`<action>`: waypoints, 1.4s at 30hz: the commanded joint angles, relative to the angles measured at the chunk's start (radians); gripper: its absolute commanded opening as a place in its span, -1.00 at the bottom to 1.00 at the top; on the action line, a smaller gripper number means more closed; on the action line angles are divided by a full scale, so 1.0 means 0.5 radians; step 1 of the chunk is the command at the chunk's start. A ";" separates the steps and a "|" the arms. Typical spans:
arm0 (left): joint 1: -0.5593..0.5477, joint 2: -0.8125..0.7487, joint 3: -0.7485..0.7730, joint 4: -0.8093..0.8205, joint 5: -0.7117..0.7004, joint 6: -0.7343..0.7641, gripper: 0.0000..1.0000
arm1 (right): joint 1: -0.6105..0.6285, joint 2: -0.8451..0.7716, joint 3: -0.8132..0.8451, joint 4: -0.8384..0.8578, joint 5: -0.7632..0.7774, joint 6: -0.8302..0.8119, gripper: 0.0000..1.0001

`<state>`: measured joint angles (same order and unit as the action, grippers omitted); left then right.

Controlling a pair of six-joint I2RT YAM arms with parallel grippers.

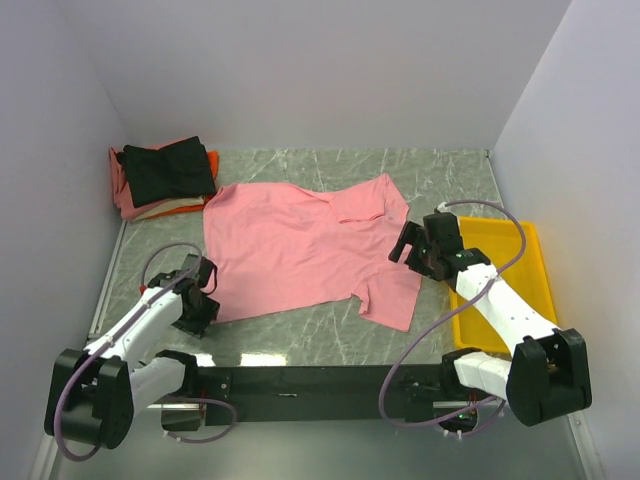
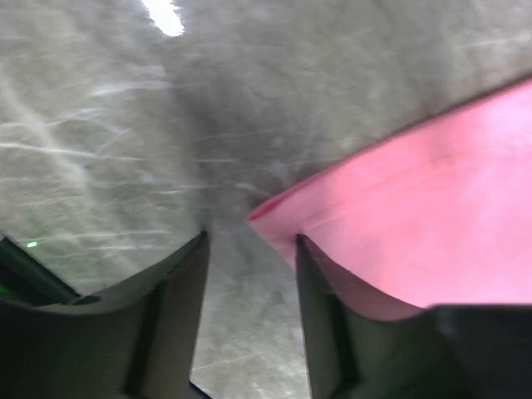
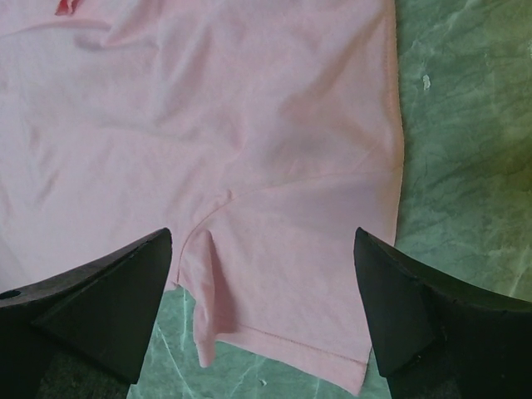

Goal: Fold and stack the t-shirts
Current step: Flatten the tshirt out

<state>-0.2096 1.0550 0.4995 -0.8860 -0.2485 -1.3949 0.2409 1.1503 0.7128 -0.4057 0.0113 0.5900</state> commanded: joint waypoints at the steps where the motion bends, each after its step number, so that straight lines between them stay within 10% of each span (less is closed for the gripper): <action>1: 0.008 0.080 -0.085 0.464 0.132 -0.002 -0.01 | 0.009 0.006 0.013 -0.001 0.030 -0.023 0.92; 5: 0.008 0.139 -0.122 0.520 0.132 -0.002 -0.30 | 0.009 -0.015 0.010 -0.075 0.039 -0.014 0.92; 9: 0.008 0.191 -0.094 0.533 0.089 0.047 -0.99 | 0.018 -0.036 0.004 -0.231 -0.080 -0.066 0.91; 21: 0.005 -0.278 -0.069 0.401 -0.119 0.170 -0.99 | 0.610 -0.089 -0.057 -0.860 0.103 0.164 0.90; 34: 0.008 -0.395 -0.042 0.358 -0.156 0.160 -0.99 | 0.647 0.144 -0.254 -0.686 0.161 0.363 0.65; 38: 0.008 -0.395 -0.045 0.376 -0.141 0.164 -0.99 | 0.644 0.236 -0.257 -0.572 0.168 0.406 0.42; 41: 0.008 -0.374 -0.042 0.361 -0.156 0.167 -0.99 | 0.644 0.249 -0.251 -0.572 0.195 0.425 0.02; 42: 0.008 -0.370 -0.042 0.364 -0.156 0.170 -0.99 | 0.641 0.240 -0.260 -0.560 0.195 0.425 -0.38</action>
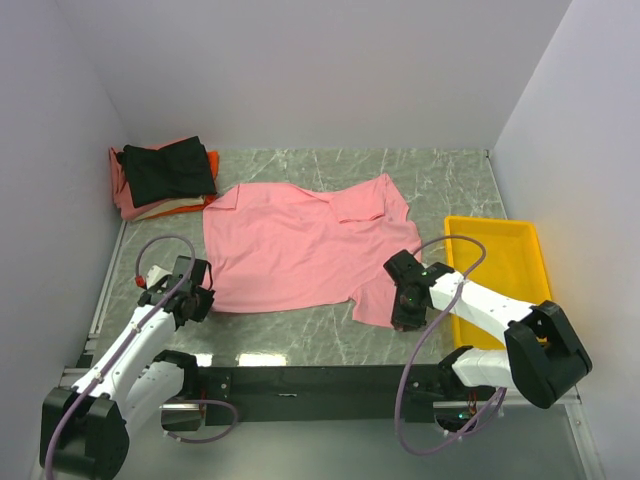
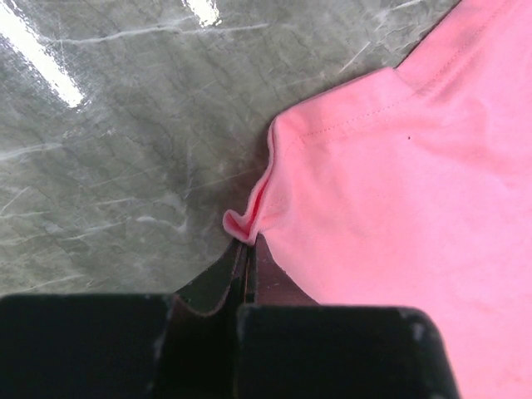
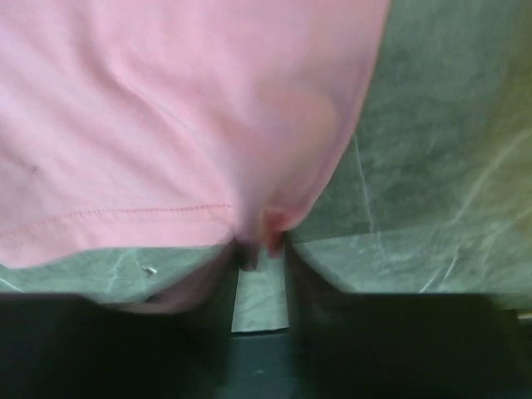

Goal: Fold and stack the t-shirts
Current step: Flatten the tshirt out

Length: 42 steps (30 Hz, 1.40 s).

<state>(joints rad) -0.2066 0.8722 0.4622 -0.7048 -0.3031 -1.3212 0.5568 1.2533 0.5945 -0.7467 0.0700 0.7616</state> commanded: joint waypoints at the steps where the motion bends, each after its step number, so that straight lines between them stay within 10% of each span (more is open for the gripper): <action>1: 0.002 -0.005 0.042 0.004 -0.050 0.025 -0.99 | 0.009 0.021 -0.017 0.131 0.123 0.087 -0.67; 3: -0.001 -0.020 0.054 0.026 -0.035 0.047 -0.99 | 0.009 0.006 0.026 0.137 0.170 0.084 -1.00; 22: -0.038 -0.416 1.461 0.295 -0.280 0.648 -0.99 | -0.006 -0.890 1.479 0.174 1.041 -0.483 -1.00; 42: -0.029 -0.435 2.616 0.419 0.097 1.053 -0.99 | -0.006 -1.071 2.772 0.082 0.505 -1.140 -1.00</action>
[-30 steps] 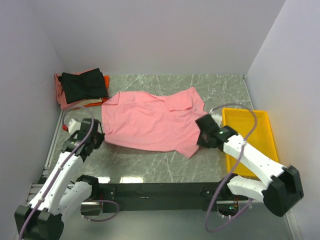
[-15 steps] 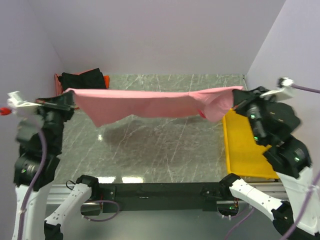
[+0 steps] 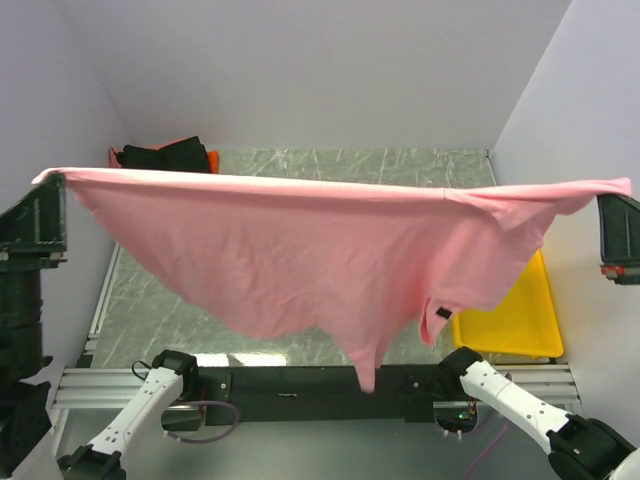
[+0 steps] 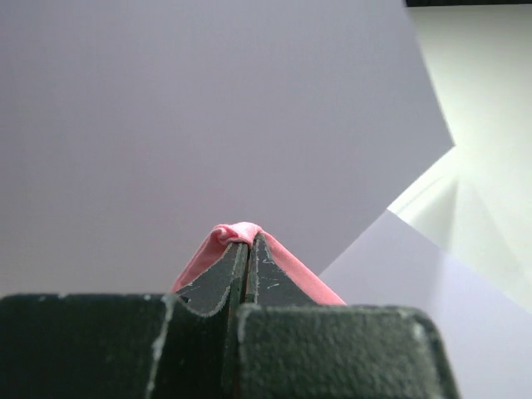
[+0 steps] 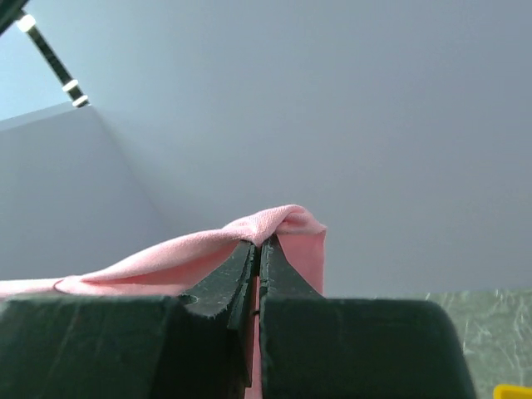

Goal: Fold and stack the t-shirts
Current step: Flatten the tshirt out

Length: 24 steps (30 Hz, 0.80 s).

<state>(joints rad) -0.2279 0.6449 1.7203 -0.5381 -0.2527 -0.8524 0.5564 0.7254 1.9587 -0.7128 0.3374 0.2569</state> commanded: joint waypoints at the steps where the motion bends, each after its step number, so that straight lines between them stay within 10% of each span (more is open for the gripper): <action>1: 0.020 0.029 0.106 0.100 0.005 0.119 -0.99 | -0.002 -0.015 0.037 0.020 -0.037 -0.136 -1.00; 16: 0.026 0.664 -0.774 0.434 -0.599 0.122 -0.99 | -0.100 0.503 -0.812 0.505 0.752 -0.220 -1.00; 24: 0.177 1.912 -0.803 0.934 -0.327 0.152 -0.99 | -0.563 1.419 -1.104 0.848 -0.104 -0.029 -1.00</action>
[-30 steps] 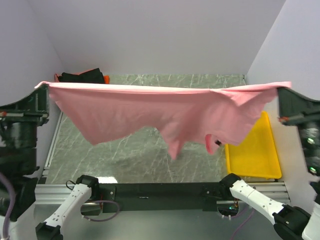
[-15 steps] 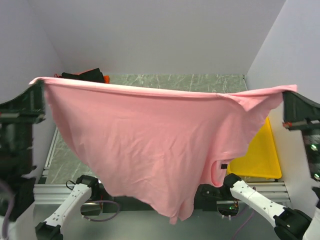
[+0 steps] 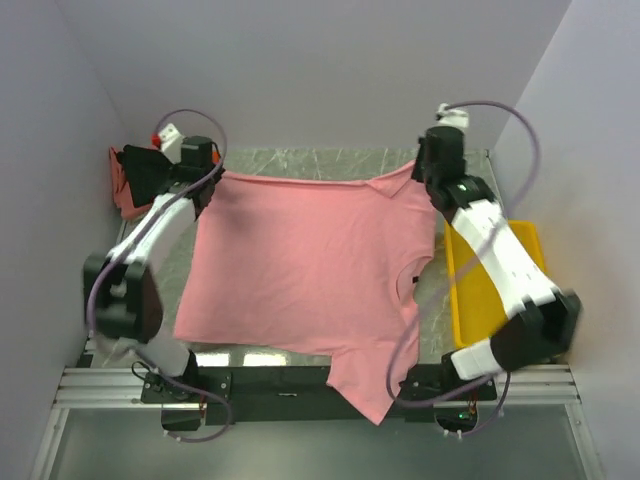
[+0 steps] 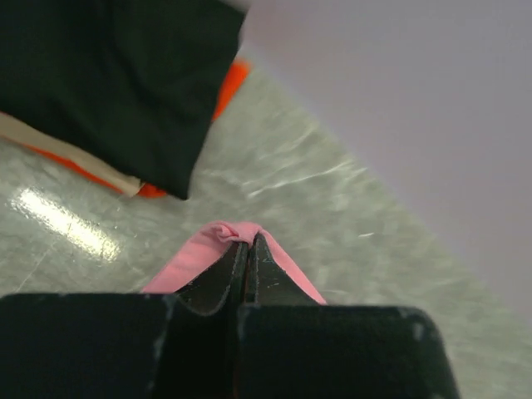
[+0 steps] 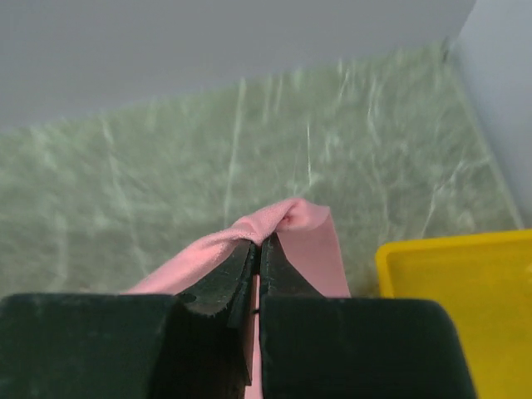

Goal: Fold and stack the t-shirts
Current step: Flatten the tshirt out, then fold the tshirt

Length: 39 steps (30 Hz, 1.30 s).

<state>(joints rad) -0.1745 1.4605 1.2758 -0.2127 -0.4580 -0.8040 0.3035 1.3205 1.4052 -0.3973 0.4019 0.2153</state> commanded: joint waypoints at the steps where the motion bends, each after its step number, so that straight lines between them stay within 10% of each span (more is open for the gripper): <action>1: 0.082 0.413 0.160 0.287 0.124 0.074 -0.99 | -0.070 0.346 0.085 0.242 -0.263 0.051 -1.00; 8: 0.113 1.474 1.000 0.152 0.216 0.154 -0.99 | -0.171 1.340 0.821 0.049 -0.389 0.103 -1.00; 15: 0.134 1.712 1.311 0.152 0.265 0.224 -0.99 | -0.202 1.798 1.236 -0.055 -0.445 0.131 -1.00; 39: 0.165 0.975 0.458 -0.035 0.158 0.200 -0.99 | -0.181 0.651 -0.055 -0.546 -0.663 0.342 -1.00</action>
<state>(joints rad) -0.0940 2.0048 1.5089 -0.1616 -0.3386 -0.7177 0.2092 1.7130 1.4174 -0.6144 0.0917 0.3725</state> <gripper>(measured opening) 0.013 0.015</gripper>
